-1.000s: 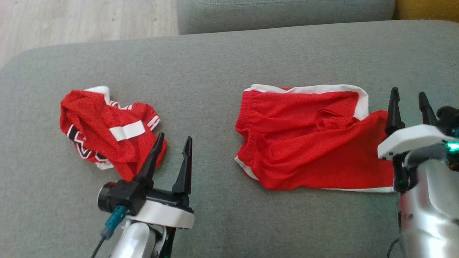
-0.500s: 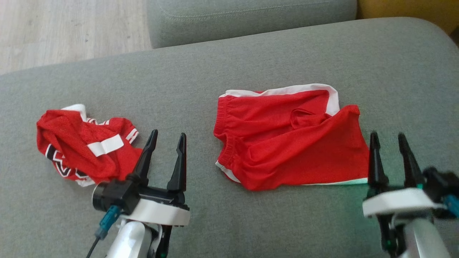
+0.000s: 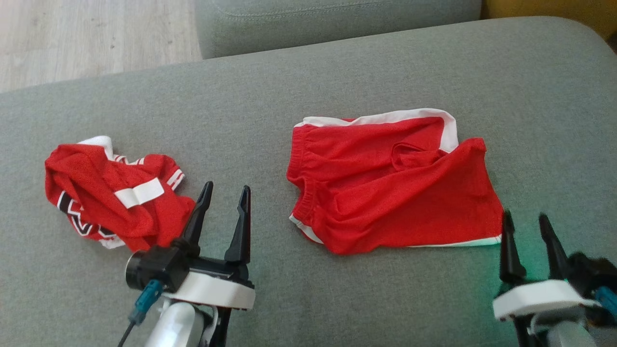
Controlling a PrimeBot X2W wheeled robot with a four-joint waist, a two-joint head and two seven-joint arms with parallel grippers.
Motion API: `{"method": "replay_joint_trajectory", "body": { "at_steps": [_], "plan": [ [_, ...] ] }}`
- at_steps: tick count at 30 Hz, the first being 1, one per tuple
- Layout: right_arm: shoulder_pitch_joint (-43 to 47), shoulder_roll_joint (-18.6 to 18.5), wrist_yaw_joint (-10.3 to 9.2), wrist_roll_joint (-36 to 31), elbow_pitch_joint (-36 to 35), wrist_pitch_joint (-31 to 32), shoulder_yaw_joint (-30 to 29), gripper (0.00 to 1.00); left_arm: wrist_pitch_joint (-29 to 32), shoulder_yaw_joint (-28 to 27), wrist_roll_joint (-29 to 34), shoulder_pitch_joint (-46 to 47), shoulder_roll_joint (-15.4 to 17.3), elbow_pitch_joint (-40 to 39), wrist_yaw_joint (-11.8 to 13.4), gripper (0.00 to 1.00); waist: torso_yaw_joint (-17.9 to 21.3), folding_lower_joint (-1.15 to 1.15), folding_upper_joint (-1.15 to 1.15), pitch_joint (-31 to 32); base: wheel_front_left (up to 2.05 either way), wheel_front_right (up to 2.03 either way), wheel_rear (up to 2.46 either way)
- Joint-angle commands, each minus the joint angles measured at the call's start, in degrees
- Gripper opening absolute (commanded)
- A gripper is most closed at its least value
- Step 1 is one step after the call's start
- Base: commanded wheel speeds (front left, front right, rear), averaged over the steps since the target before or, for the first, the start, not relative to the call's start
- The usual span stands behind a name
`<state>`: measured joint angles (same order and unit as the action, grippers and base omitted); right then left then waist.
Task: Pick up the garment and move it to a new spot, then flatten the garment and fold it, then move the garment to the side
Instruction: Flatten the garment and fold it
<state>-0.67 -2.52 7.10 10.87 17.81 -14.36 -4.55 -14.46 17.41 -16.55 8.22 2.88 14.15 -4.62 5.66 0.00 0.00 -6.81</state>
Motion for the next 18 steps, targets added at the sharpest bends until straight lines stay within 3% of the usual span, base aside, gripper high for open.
{"method": "replay_joint_trajectory", "body": {
  "at_steps": [1,9,18],
  "plan": [
    [-1.69,-0.36,0.39,-1.24,1.54,0.02,-0.67,1.00,-0.54,-1.80,0.23,1.82,-0.01,-1.48,-0.11,1.00,-0.20,0.00,0.00,-0.18,0.00,0.00,0.00],
    [-4.92,-0.36,0.39,-1.60,11.45,2.01,-2.33,1.00,-0.54,-1.67,0.71,2.23,-0.01,-0.95,-0.25,1.00,-0.69,0.00,0.00,-0.99,0.00,0.00,0.00],
    [-8.05,-0.36,0.39,-3.15,17.29,2.65,-2.28,1.00,-0.54,-1.42,1.01,2.66,-0.01,-0.70,-0.46,1.00,-1.44,0.00,0.00,-1.59,0.00,0.00,0.00]
  ]
}}
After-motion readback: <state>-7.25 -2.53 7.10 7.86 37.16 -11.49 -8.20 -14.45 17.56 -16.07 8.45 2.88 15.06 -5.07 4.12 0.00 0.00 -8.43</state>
